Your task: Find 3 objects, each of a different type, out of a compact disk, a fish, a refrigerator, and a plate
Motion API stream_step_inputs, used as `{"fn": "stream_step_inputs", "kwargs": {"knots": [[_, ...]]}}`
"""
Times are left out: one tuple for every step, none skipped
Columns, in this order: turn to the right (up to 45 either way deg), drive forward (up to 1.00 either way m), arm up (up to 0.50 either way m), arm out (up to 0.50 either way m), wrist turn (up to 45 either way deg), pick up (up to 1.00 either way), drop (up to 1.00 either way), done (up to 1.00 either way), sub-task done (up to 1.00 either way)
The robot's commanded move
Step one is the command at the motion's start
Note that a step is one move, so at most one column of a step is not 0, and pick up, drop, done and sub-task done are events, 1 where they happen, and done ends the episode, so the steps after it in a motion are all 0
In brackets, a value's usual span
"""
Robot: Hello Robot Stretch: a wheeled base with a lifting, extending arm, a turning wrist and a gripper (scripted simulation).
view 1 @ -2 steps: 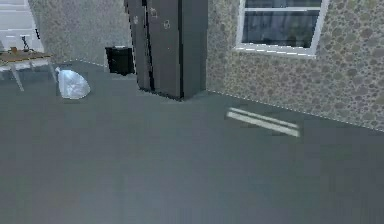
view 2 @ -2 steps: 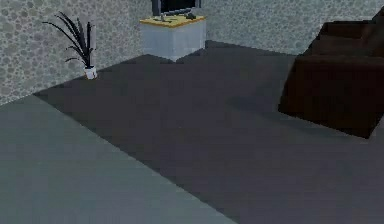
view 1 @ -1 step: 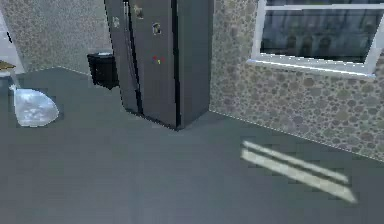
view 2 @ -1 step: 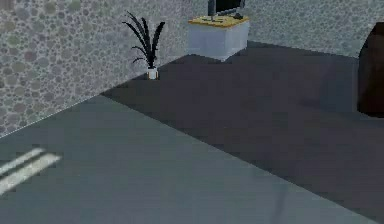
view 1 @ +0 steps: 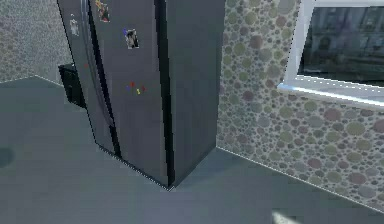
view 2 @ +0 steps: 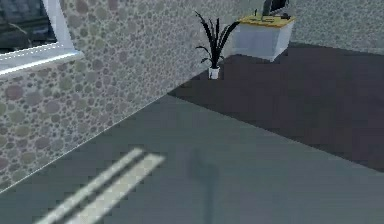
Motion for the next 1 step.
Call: {"fn": "stream_step_inputs", "kwargs": {"knots": [[-3.0, 0.0, 0.0, 0.0, 0.0, 0.0, 0.0, 0.0, 0.0]]}}
